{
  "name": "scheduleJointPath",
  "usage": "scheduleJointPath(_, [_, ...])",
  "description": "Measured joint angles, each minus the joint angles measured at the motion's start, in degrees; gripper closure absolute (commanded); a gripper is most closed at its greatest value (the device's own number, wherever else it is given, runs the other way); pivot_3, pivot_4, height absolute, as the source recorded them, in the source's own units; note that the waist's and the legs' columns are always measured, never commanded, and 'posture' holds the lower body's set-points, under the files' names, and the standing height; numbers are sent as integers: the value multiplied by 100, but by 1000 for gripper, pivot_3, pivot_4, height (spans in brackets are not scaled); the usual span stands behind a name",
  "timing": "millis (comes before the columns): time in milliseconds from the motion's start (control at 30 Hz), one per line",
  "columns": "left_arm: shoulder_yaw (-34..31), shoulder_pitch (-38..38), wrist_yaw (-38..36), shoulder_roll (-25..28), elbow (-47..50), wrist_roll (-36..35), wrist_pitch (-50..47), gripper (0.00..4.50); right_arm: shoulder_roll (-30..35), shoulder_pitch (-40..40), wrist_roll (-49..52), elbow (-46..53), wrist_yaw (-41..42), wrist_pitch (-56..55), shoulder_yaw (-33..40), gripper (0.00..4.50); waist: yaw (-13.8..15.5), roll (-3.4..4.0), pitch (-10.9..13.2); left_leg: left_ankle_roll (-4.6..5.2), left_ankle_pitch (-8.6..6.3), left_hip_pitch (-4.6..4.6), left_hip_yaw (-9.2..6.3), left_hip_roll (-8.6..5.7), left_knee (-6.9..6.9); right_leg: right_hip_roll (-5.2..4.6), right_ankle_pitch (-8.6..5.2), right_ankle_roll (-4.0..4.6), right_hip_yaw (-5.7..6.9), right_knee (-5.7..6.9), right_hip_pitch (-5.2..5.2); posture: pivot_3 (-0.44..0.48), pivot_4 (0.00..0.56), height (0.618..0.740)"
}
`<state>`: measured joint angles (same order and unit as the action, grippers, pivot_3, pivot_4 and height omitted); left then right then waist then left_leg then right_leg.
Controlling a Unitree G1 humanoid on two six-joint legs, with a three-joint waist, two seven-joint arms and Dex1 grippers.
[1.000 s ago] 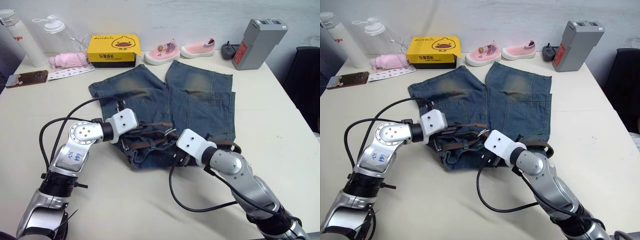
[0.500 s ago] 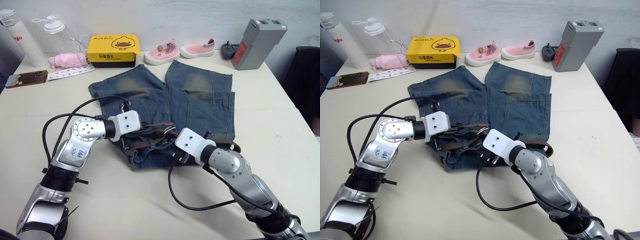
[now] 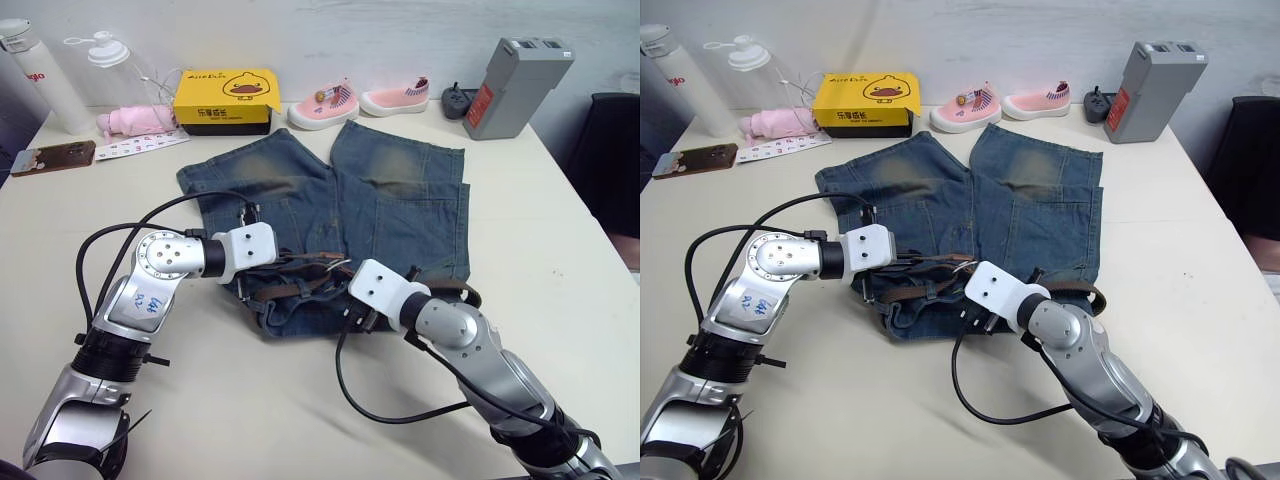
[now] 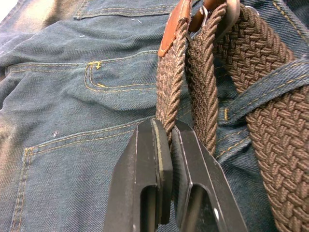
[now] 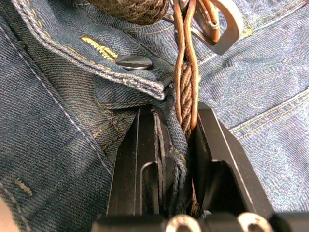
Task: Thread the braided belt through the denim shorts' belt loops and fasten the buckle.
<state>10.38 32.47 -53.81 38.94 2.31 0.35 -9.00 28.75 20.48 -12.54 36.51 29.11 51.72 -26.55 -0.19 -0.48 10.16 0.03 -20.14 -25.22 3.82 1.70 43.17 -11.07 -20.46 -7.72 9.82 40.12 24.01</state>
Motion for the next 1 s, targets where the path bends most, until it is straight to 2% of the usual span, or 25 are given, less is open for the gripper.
scheduleJointPath(1000, [-37, -171, -128, 203, 510, -90, -535, 4500, -7, 58, 14, -69, 6, -17, -5, 4342, -1, 0, 0, 0, 0, -1, 1, 0, 20, -2, -1, 2, -14, 34, 11, 0, 150, 658])
